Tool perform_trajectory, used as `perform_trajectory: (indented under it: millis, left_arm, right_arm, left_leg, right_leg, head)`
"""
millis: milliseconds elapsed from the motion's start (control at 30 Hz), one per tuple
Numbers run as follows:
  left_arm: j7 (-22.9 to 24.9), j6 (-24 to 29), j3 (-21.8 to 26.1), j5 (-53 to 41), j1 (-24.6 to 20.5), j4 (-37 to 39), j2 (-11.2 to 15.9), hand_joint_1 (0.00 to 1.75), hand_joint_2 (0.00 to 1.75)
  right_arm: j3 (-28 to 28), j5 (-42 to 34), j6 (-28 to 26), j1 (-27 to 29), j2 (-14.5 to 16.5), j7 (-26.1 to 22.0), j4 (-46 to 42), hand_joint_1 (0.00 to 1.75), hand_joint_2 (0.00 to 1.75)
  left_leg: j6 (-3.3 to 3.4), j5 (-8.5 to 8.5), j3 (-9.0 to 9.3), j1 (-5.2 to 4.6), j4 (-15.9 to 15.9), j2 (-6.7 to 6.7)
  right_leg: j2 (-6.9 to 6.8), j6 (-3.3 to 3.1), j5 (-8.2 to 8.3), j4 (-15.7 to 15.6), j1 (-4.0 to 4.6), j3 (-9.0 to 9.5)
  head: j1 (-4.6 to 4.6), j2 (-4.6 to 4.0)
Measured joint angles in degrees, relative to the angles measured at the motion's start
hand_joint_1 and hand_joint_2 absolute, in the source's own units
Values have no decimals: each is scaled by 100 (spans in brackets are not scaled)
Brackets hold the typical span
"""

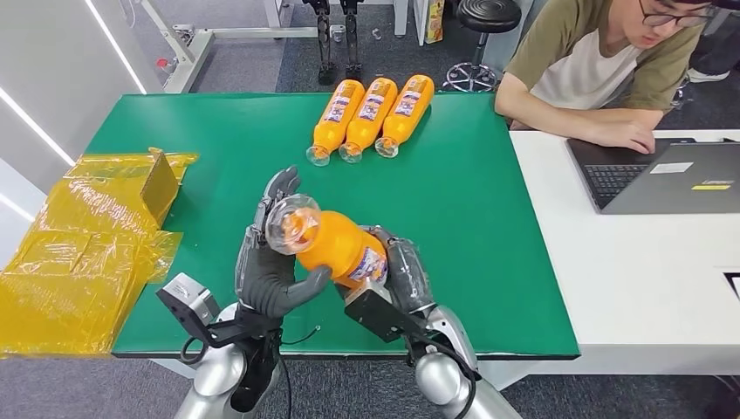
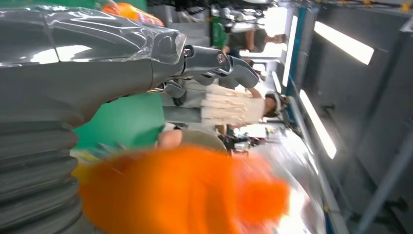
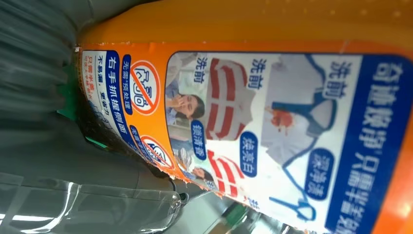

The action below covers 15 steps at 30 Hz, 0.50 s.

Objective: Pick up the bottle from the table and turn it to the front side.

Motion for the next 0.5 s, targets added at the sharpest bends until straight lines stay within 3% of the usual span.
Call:
perform_trajectory:
  millis: [367,500]
  left_arm:
    - [-43,109,73,-93,-32,50,81,3,175]
    - [-60,98,112,-151,-32,51,94,172,175]
  right_arm:
    - [178,473,848,-553,2,75,545,169,175]
    - [184,523,894,-639,12,34,630,170,175]
  left_leg:
    - [0,0,-1,0,1,-1]
    - [0,0,-1,0,1,-1]
  right_leg:
    - [-1,0,0,1,0,0]
    - [-1,0,0,1,0,0]
  head:
    - [1,0]
    - [1,0]
